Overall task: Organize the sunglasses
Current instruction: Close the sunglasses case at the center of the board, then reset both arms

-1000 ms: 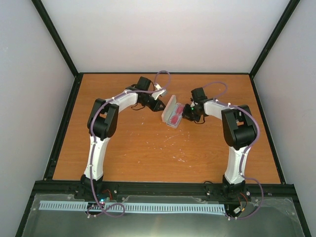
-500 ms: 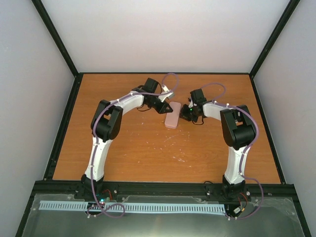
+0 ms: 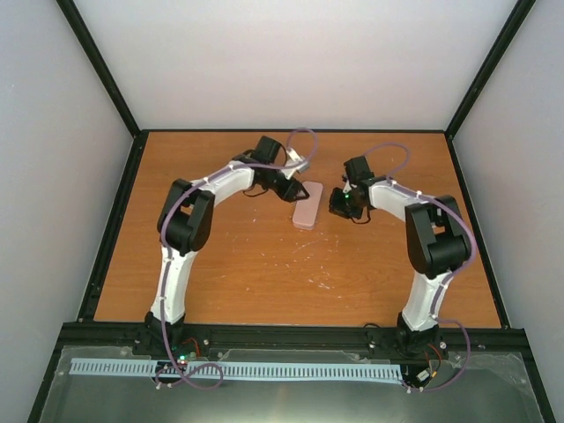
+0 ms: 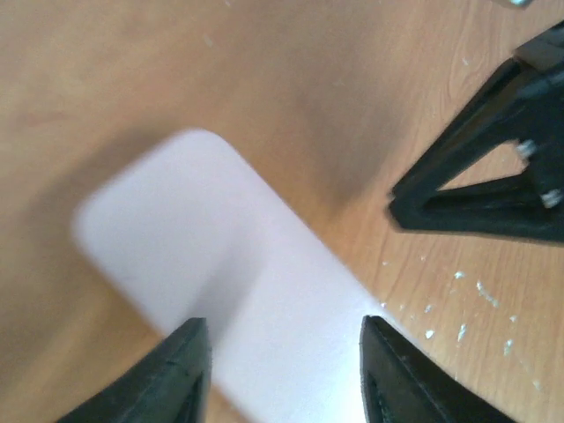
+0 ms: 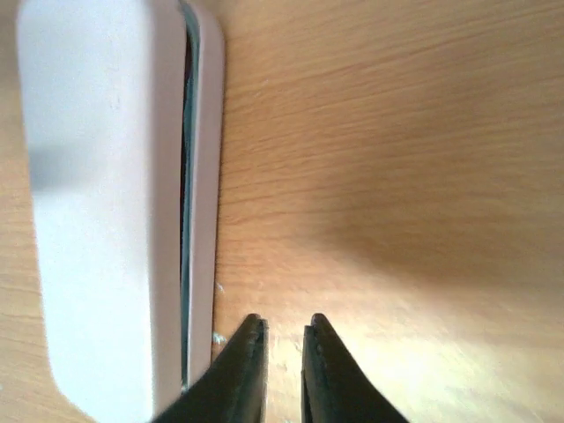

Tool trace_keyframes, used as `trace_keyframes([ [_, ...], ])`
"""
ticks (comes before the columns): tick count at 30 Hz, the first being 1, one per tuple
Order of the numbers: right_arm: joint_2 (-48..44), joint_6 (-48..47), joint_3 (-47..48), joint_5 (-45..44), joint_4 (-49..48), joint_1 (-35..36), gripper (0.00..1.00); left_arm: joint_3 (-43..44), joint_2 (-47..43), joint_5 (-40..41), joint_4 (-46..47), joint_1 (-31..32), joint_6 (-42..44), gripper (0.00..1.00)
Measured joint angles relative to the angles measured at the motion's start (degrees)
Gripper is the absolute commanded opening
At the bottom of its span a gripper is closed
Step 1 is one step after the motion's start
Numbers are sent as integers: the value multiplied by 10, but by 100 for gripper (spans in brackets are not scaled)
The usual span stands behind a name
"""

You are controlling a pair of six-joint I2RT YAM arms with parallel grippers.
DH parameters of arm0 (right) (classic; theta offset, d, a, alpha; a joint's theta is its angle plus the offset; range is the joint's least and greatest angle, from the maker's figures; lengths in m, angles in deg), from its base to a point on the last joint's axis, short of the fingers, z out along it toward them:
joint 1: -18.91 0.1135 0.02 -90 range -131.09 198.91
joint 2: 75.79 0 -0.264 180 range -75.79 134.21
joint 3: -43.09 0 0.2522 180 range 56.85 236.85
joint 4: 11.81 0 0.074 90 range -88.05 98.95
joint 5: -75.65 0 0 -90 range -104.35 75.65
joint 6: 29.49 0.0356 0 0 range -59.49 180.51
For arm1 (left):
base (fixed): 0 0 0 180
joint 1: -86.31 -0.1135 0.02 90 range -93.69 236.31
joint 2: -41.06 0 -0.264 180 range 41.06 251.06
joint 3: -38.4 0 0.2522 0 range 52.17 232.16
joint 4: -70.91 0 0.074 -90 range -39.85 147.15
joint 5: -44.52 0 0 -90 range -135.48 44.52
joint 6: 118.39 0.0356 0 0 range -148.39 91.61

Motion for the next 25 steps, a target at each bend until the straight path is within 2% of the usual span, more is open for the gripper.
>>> trace_keyframes([
  [1, -16, -7, -2, -8, 13, -4, 22, -1, -10, 5, 0, -8, 1, 93],
  [2, -37, -14, -5, -16, 26, -9, 23, -2, -21, 9, 0, -17, 1, 99],
  [4, -79, -26, -13, -28, 41, -24, 31, -3, -56, 22, 2, -43, -8, 99],
  [8, -165, -56, -24, -42, 59, -86, 37, -33, -158, 61, 40, -121, -42, 100],
  [14, -216, -104, -11, -61, 84, -165, 39, -172, -349, 148, 79, -246, -61, 99],
  [18, -212, -122, -10, -58, 99, -175, 39, -265, -421, 199, 63, -270, -47, 99],
  [25, -209, -131, -10, -42, 100, -184, 38, -346, -443, 228, 16, -278, -34, 99],
])
